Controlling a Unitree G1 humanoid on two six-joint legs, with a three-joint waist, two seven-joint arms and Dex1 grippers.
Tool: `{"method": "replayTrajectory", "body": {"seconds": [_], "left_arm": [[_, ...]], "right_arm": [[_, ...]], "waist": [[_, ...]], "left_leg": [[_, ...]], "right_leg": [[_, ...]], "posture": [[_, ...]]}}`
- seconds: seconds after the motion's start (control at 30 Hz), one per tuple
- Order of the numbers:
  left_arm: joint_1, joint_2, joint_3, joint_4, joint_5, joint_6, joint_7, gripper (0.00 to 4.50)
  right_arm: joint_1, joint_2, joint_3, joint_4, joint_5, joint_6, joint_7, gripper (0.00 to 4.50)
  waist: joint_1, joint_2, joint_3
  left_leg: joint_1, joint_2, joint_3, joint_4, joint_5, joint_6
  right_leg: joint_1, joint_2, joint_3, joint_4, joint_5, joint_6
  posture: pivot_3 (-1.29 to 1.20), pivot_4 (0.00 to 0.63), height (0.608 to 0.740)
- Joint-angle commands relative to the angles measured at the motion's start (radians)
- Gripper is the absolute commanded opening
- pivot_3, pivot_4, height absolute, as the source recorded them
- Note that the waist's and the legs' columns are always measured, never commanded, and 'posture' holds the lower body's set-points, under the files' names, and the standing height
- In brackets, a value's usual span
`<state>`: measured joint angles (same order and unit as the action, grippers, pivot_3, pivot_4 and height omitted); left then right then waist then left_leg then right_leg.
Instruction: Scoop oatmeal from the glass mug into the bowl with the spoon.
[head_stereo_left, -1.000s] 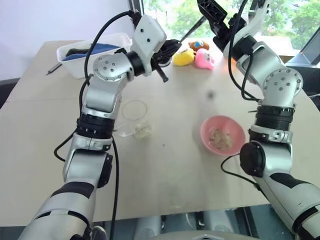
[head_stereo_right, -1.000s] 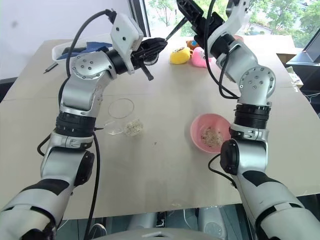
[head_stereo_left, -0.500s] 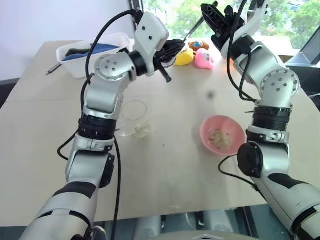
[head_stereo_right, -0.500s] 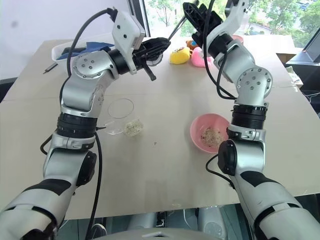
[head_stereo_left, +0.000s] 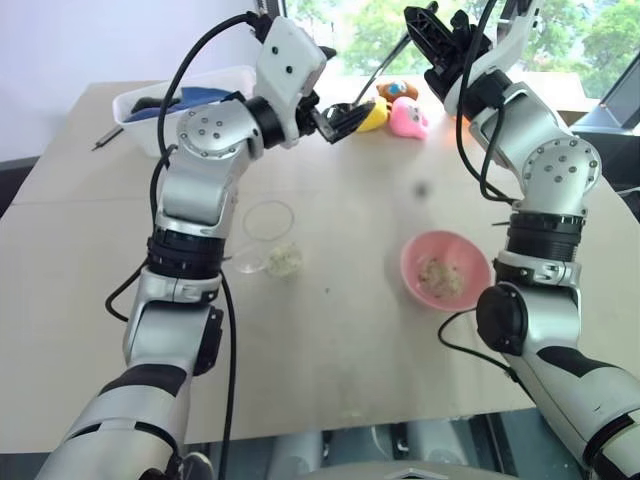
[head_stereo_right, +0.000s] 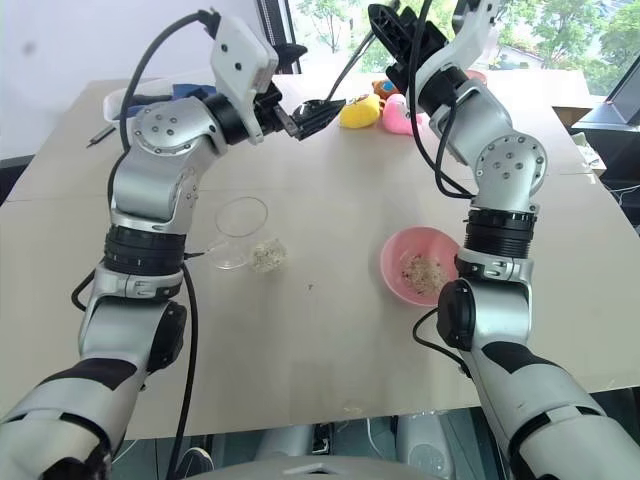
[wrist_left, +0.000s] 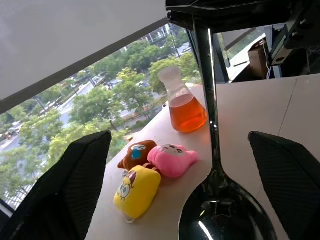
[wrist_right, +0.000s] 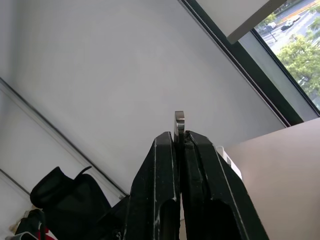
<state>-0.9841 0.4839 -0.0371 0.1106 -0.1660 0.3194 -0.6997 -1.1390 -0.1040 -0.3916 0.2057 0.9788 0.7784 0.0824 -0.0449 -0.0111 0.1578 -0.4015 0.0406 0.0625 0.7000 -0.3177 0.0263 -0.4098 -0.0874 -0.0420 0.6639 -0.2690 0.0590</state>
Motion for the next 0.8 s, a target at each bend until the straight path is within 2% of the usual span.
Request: {"method": "replayTrajectory", "body": {"seconds": [0.03, 0.17, 0.33, 0.43, 0.5, 0.6, 0.8], "left_arm": [[-0.002, 0.024, 0.099, -0.096, -0.081, 0.016, 0.001, 4.40], [0.043, 0.065, 0.221, -0.204, -0.224, 0.124, -0.011, 4.40], [0.233, 0.153, 0.434, -0.389, -0.404, 0.321, 0.038, 4.40], [0.432, 0.181, 0.579, -0.518, -0.533, 0.406, 0.042, 4.40], [0.604, 0.185, 0.640, -0.615, -0.563, 0.421, 0.036, 4.40], [0.846, 0.148, 0.693, -0.757, -0.579, 0.405, 0.054, 4.40], [1.218, 0.041, 0.776, -0.872, -0.593, 0.285, 0.005, 4.40]], "right_arm": [[-0.047, -0.011, -0.012, -0.016, 0.013, -0.031, 0.010, 0.00], [-0.046, -0.019, -0.017, -0.016, 0.013, -0.035, 0.007, 0.00], [-0.033, -0.045, -0.026, -0.037, 0.021, -0.024, -0.005, 0.00], [-0.025, -0.059, -0.031, -0.045, 0.029, -0.013, -0.011, 0.00], [-0.018, -0.069, -0.034, -0.045, 0.033, -0.004, -0.011, 0.00], [-0.009, -0.079, -0.037, -0.034, 0.031, 0.004, -0.007, 0.00], [0.015, -0.074, -0.033, -0.027, 0.036, 0.024, -0.006, 0.00]], "waist": [[0.000, 0.000, 0.000], [-0.004, 0.000, 0.000], [-0.021, 0.001, 0.000], [-0.027, 0.001, 0.000], [-0.028, 0.001, 0.000], [-0.023, 0.001, 0.000], [-0.001, 0.001, 0.000]], "left_leg": [[0.000, 0.000, 0.000, 0.000, 0.000, 0.000], [0.000, 0.000, -0.001, 0.000, 0.000, 0.000], [0.000, 0.000, -0.005, 0.000, 0.000, 0.000], [0.001, 0.000, -0.005, -0.001, 0.000, 0.000], [0.001, 0.001, -0.005, -0.001, 0.000, 0.000], [0.002, 0.001, -0.005, -0.001, 0.000, 0.000], [0.003, 0.001, -0.004, 0.001, 0.000, -0.001]], "right_leg": [[0.000, 0.000, 0.000, 0.000, 0.000, 0.000], [0.000, 0.000, 0.000, 0.000, 0.000, 0.000], [0.000, 0.000, 0.001, 0.000, 0.000, 0.000], [0.000, -0.001, 0.002, 0.000, 0.000, 0.000], [0.000, 0.000, 0.002, 0.000, 0.000, 0.000], [0.000, 0.000, 0.003, 0.000, 0.000, 0.000], [0.000, -0.001, 0.005, 0.000, 0.000, 0.000]], "posture": [[0.00, 0.150, 0.740], [0.00, 0.150, 0.740], [0.00, 0.150, 0.740], [0.00, 0.150, 0.740], [0.00, 0.150, 0.740], [0.00, 0.150, 0.740], [0.00, 0.150, 0.740]]}}
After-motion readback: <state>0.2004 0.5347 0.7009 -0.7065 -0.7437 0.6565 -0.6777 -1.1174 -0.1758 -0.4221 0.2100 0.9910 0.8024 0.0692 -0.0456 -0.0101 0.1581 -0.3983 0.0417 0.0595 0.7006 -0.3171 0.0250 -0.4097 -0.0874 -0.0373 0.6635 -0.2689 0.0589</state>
